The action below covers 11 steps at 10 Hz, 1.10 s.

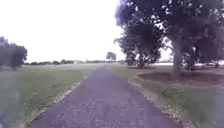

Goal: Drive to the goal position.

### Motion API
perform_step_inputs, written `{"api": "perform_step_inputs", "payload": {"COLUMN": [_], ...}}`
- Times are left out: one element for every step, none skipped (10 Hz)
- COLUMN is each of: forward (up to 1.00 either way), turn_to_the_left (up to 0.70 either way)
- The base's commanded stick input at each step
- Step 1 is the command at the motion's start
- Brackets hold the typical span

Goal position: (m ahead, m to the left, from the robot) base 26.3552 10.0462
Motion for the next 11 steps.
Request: {"api": "perform_step_inputs", "payload": {"forward": [0.45,0.45,0.45,0.45,0.45,0.45,0.45,0.45,0.45,0.45,0.45], "turn_to_the_left": [0.27,0.27,0.27,0.27,0.27,0.27,0.27,0.27,0.27,0.0,0.0]}}
